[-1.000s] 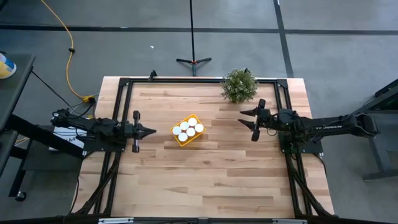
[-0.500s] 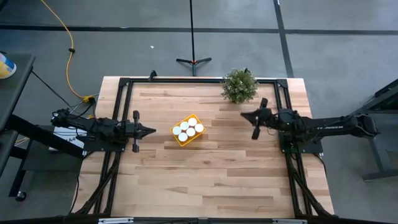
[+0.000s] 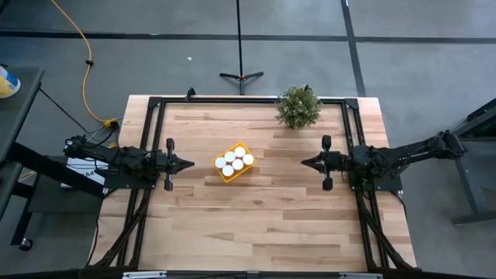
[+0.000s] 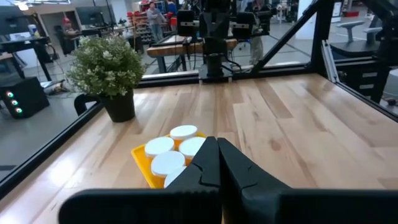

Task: Pick and place pill bottles into a basket
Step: Return to Home Position

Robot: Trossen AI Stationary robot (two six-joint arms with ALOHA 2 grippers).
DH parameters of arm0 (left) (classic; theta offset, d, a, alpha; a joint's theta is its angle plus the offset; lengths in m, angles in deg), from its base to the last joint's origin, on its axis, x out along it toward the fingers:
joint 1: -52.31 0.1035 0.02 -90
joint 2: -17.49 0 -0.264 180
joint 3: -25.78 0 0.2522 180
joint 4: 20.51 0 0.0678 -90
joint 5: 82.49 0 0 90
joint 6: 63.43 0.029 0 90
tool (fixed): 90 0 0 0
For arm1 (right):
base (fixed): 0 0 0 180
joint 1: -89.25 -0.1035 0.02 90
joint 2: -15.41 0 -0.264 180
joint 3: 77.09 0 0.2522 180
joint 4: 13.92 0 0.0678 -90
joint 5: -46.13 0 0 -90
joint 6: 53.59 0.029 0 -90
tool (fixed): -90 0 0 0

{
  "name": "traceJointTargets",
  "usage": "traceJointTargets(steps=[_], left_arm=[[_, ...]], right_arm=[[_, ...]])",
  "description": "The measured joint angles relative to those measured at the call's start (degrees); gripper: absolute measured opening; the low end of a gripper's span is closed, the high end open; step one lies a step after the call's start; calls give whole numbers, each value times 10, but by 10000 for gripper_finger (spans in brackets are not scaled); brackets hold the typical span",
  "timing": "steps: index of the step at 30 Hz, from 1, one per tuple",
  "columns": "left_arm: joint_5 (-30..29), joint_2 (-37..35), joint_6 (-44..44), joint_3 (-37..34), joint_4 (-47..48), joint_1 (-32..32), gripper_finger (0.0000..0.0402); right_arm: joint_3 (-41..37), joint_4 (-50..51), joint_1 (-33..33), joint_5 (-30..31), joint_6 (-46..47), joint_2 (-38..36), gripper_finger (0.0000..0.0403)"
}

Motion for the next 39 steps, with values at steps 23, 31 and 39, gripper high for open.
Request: traceJointTargets(steps=[23, 31, 39], left_arm=[[42, 0, 44, -4, -20, 0, 23], [36, 0, 70, -8, -34, 1, 23], [74, 0, 48, -10, -43, 78, 25]], right_arm=[[-10, 150, -12, 93, 9, -232, 0], [-98, 78, -12, 128, -9, -301, 0], [-98, 76, 14, 90, -1, -296, 0]])
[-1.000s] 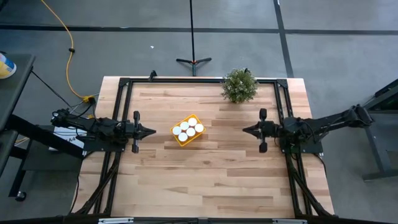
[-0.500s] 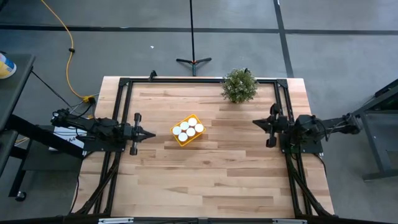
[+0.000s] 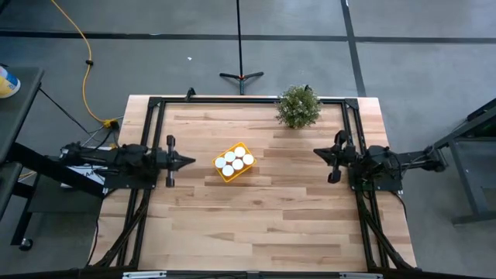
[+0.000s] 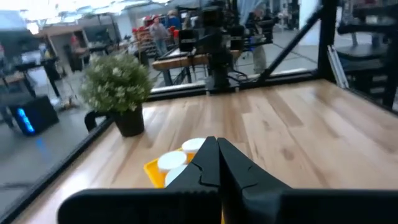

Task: Pick and place pill bottles into a basket
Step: Return to Home Position

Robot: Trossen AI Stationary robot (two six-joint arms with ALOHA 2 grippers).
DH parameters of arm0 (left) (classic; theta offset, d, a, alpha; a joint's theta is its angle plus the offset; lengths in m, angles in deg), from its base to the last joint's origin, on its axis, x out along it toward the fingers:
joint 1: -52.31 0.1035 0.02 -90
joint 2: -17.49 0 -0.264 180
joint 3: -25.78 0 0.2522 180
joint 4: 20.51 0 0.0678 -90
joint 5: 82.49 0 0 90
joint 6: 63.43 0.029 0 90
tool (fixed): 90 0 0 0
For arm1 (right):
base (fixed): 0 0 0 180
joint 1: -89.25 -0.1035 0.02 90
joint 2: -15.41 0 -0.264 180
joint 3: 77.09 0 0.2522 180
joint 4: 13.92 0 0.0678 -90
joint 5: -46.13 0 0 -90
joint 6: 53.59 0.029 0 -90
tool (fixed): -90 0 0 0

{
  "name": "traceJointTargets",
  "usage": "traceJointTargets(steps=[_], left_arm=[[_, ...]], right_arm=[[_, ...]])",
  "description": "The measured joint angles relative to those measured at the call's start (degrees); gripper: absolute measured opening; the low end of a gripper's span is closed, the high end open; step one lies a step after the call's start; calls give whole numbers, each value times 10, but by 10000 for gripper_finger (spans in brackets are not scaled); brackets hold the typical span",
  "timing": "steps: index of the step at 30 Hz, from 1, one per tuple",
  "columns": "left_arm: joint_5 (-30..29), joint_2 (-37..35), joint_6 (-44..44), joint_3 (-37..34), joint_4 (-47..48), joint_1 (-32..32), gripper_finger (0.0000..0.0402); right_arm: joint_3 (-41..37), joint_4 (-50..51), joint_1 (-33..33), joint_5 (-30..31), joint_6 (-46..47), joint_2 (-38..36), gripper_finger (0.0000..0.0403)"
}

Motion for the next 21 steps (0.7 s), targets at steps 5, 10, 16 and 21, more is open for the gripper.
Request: traceJointTargets(steps=[5, 10, 16, 21], left_arm=[[72, 0, -40, -1, 4, 81, 25], [178, 0, -66, -3, 12, 145, 26], [167, 0, -58, -7, 0, 158, 24], [163, 0, -46, -8, -1, 158, 24]], right_arm=[[0, 8, 11, -15, 0, 0, 0], [0, 16, 21, -35, 7, 1, 0], [0, 20, 23, -34, 14, 1, 0], [0, 20, 23, -34, 20, 1, 0]])
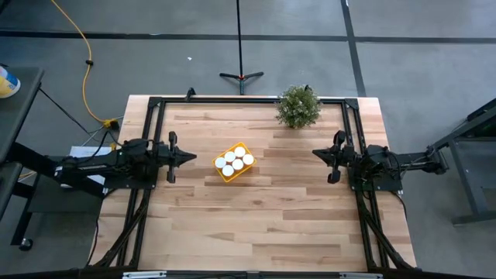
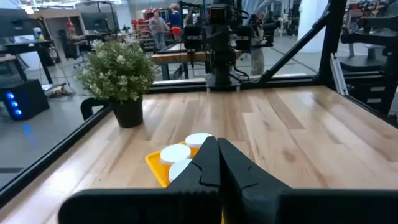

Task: Pick and place pill bottles into a basket
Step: Return to Home Position

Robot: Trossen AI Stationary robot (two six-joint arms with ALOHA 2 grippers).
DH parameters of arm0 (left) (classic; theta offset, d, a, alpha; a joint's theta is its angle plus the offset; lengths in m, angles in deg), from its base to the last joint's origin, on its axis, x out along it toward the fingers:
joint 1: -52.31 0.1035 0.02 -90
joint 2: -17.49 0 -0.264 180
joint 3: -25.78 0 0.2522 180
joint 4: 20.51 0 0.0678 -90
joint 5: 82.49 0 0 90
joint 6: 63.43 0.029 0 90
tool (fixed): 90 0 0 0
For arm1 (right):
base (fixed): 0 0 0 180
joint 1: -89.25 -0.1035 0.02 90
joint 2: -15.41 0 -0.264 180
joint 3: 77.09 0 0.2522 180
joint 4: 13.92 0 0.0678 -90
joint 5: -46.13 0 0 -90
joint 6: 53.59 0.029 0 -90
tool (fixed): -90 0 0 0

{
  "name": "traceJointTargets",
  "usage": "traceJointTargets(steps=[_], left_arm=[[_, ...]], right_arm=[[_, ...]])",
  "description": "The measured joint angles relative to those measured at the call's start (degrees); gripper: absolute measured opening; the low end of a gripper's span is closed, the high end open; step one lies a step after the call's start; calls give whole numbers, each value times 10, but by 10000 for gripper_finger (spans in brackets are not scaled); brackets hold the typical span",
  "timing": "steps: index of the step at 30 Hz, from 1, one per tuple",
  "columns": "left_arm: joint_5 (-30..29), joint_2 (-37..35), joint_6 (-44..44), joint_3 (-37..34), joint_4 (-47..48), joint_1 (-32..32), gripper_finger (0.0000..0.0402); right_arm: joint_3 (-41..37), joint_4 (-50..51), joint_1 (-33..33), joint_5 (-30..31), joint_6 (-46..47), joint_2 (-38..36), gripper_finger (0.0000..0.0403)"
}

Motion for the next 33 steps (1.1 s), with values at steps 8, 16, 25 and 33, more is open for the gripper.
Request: traceJointTargets(steps=[8, 16, 25, 33], left_arm=[[-4, 0, 13, 0, 0, 0, 27], [5, 1, 25, 0, 0, 0, 24], [24, 2, 24, 0, -4, 0, 24], [25, 2, 4, 0, -3, 0, 53]], right_arm=[[0, 4, 0, -39, -6, 0, 0], [0, 2, 0, -29, -5, 0, 0], [0, 3, 0, -41, -4, 0, 0], [0, 5, 0, -41, -4, 0, 0]])
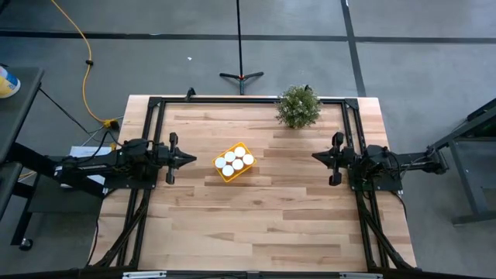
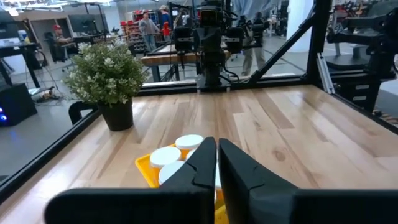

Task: Pick and place pill bottles into a basket
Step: Return to Home Position

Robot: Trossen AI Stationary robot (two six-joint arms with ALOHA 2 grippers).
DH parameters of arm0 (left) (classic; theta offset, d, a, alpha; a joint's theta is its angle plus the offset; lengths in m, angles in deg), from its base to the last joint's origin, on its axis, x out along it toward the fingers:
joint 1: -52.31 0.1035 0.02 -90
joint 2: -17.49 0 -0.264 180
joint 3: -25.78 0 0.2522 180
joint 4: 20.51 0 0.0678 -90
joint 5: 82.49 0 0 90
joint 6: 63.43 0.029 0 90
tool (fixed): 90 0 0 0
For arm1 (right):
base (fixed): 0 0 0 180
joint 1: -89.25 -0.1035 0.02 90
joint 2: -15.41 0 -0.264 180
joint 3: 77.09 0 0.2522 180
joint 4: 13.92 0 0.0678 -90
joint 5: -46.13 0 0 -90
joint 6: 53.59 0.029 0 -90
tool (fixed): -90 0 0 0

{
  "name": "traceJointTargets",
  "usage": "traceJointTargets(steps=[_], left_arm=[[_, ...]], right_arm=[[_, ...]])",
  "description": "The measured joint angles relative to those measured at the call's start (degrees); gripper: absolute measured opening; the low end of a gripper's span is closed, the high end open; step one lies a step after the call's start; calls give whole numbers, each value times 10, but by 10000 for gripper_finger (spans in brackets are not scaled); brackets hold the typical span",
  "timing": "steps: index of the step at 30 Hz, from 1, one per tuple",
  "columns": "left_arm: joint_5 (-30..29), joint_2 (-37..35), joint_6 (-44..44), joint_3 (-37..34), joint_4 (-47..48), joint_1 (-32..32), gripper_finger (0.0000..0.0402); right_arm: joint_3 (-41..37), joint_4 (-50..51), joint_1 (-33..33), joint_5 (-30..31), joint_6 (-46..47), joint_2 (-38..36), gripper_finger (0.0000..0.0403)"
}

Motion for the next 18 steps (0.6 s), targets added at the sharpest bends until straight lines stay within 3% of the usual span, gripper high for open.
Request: traceJointTargets(steps=[18], left_arm=[[-41, 0, -1, 0, 4, 0, 48]], right_arm=[[0, 4, 0, -5, 0, 0, 0]])
